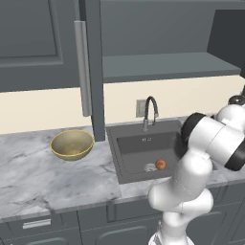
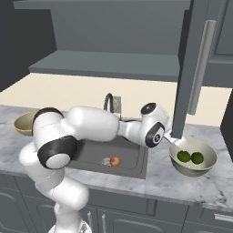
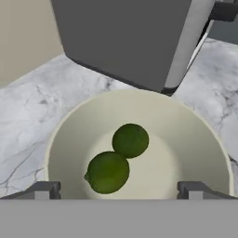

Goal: Pick the limes from the cabinet and place them in one bowl. Pick the onion from the sink and place it in the other bowl.

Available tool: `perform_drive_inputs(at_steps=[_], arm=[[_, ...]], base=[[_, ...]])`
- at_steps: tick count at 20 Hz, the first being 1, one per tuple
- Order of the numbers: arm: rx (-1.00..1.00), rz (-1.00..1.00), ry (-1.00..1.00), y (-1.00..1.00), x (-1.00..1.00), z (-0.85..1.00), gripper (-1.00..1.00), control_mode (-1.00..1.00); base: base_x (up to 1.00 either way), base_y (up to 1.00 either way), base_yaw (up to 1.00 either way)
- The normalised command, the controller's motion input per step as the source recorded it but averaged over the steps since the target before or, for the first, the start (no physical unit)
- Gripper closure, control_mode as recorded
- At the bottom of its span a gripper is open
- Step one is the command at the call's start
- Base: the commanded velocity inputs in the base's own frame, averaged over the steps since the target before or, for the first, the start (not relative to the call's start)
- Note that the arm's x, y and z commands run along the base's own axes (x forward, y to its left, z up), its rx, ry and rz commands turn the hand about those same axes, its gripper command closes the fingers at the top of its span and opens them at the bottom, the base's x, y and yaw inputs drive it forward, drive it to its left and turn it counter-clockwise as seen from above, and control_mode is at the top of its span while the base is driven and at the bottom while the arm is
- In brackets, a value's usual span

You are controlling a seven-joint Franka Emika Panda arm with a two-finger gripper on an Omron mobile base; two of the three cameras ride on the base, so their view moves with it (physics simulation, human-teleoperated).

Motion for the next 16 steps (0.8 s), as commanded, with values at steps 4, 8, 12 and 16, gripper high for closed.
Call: perform_drive_inputs(at_steps=[4,8,12,16], arm=[[-0.06,0.0,0.0,0.3,-0.27,0.35,-1.0,-1.0],[-0.05,0.0,0.0,0.32,-0.27,0.35,-1.0,-1.0],[-0.03,0.0,0.0,0.29,-0.21,0.41,-1.0,-1.0],[-0.02,0.0,0.01,0.28,-0.23,0.39,-1.0,-1.0]], base=[[0.0,0.0,0.0],[0.0,0.0,0.0],[0.0,0.0,0.0],[0.0,0.0,0.0]])
